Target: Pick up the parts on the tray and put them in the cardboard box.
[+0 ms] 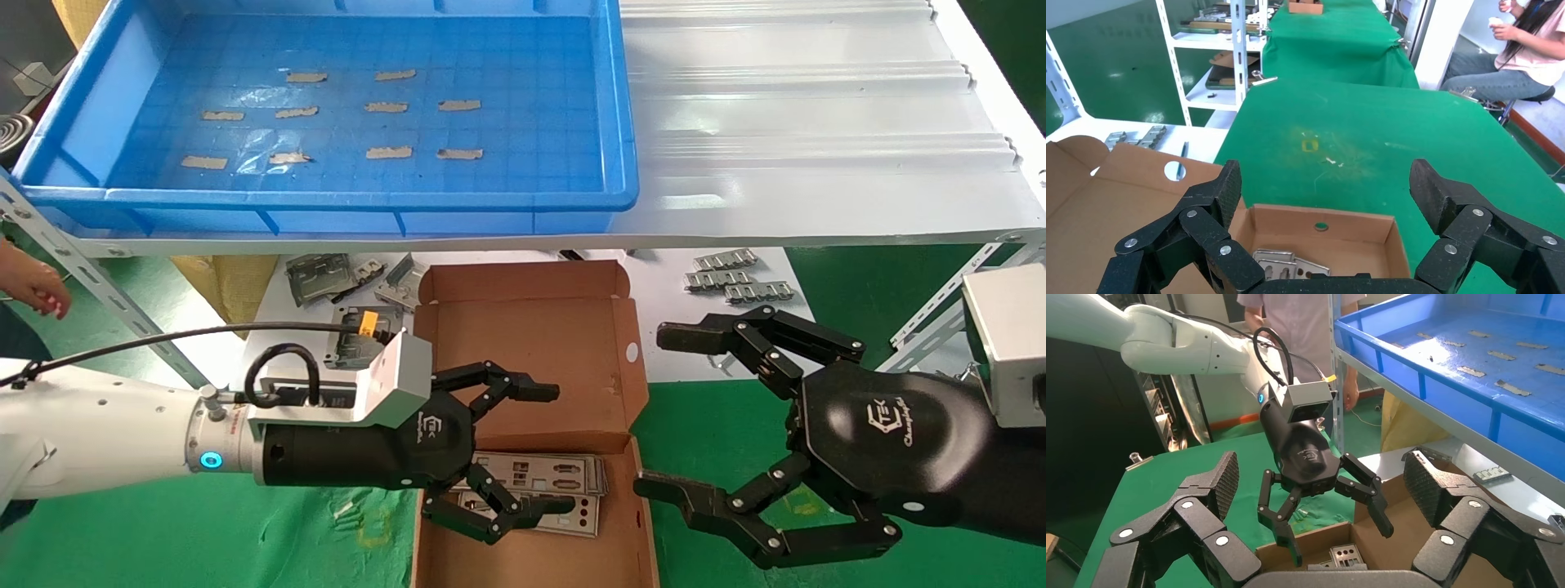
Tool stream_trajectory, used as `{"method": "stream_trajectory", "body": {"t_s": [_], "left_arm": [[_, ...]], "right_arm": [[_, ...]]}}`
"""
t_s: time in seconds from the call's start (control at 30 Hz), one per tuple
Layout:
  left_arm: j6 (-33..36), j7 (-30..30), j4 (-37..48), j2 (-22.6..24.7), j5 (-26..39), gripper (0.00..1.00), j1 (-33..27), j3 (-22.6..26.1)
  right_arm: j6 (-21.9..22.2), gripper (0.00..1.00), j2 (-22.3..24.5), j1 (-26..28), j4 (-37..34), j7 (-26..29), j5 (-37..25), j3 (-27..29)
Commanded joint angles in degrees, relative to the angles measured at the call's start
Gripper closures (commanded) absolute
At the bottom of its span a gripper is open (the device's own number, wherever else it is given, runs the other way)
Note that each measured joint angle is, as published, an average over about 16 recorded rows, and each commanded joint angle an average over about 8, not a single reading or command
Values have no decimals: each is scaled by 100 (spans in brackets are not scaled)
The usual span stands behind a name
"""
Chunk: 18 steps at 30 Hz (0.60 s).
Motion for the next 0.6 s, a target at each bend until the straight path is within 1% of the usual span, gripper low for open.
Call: {"method": "stream_trajectory", "body": {"t_s": [0.03,0.2,0.6], "left_arm": [[-27,16,7,14,31,0,-13,20],[-51,-122,-239,-136,-24,0,90,-106],[-137,-682,-1213,-731,-258,0,498,-608]], "right_arm": [[0,0,0,0,0,0,0,0],[0,0,0,0,0,0,0,0],[0,0,0,0,0,0,0,0]]}}
